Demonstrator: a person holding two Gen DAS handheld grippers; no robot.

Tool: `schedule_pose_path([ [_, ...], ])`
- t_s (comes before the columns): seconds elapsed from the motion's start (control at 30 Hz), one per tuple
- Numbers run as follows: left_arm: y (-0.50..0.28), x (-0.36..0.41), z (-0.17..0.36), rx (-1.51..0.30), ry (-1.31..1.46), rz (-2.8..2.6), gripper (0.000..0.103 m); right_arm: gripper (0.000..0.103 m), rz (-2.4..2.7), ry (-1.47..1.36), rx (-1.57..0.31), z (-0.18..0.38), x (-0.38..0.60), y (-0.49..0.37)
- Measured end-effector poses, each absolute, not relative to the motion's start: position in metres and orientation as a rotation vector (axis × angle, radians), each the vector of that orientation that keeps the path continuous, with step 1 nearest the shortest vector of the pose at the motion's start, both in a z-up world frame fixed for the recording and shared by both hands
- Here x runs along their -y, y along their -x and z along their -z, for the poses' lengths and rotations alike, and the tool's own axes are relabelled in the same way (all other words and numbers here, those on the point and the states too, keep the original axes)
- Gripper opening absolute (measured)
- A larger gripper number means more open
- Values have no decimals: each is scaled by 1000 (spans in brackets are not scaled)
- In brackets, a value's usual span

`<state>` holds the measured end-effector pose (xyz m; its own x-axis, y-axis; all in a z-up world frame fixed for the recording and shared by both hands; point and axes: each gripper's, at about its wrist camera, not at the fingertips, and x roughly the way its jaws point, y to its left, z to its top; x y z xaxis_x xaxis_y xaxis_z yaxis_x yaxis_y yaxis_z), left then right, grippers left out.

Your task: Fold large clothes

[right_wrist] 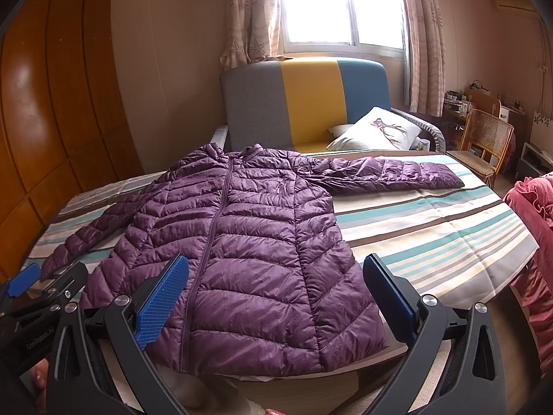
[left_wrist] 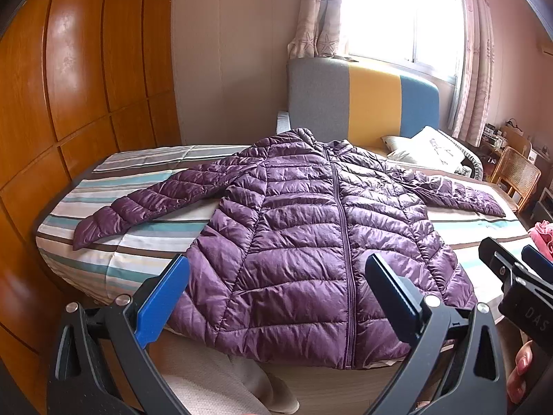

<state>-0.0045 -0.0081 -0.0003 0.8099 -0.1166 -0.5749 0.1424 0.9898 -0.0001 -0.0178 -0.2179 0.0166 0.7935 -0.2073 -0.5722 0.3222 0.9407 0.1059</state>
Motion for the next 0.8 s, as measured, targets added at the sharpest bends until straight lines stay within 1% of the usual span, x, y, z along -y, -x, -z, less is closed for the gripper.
schedule_pose_path([
  [0.8, 6, 10, 0, -614, -41, 150, 101, 100, 285, -208, -591, -16, 218, 18],
])
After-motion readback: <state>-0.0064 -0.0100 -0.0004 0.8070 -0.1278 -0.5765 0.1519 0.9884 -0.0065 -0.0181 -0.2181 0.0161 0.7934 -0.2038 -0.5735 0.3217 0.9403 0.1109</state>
